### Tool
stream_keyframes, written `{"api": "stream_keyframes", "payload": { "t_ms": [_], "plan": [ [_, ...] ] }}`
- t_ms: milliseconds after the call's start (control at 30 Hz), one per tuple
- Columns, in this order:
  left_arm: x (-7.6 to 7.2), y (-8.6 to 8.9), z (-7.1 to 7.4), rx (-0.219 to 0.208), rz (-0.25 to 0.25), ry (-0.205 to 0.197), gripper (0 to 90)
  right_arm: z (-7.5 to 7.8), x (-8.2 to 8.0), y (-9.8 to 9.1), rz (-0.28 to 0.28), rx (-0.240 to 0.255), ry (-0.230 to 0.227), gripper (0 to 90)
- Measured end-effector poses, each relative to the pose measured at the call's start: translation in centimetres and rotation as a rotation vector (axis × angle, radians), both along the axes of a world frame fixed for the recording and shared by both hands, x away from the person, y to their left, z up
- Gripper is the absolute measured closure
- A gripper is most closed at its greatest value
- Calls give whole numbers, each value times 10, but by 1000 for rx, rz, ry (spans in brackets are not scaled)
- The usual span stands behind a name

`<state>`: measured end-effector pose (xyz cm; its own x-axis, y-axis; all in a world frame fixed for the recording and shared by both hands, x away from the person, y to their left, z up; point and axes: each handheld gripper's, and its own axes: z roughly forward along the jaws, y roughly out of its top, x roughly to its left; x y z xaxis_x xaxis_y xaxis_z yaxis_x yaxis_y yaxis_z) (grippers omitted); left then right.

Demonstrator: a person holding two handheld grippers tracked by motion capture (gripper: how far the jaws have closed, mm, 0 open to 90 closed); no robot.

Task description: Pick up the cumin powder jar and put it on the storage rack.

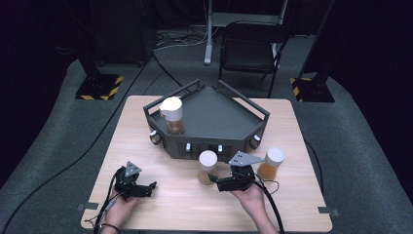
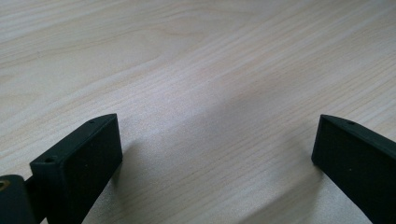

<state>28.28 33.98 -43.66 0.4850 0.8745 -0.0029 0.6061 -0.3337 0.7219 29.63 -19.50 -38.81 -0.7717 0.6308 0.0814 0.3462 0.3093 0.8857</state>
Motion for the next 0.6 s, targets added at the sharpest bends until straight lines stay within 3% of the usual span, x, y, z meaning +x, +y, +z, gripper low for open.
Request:
{"api": "stream_keyframes", "payload": {
  "t_ms": [600],
  "plan": [
    [0, 0, 0, 0, 0, 0, 12, 1, 12, 20, -1, -16, -9, 190]
  ]
}}
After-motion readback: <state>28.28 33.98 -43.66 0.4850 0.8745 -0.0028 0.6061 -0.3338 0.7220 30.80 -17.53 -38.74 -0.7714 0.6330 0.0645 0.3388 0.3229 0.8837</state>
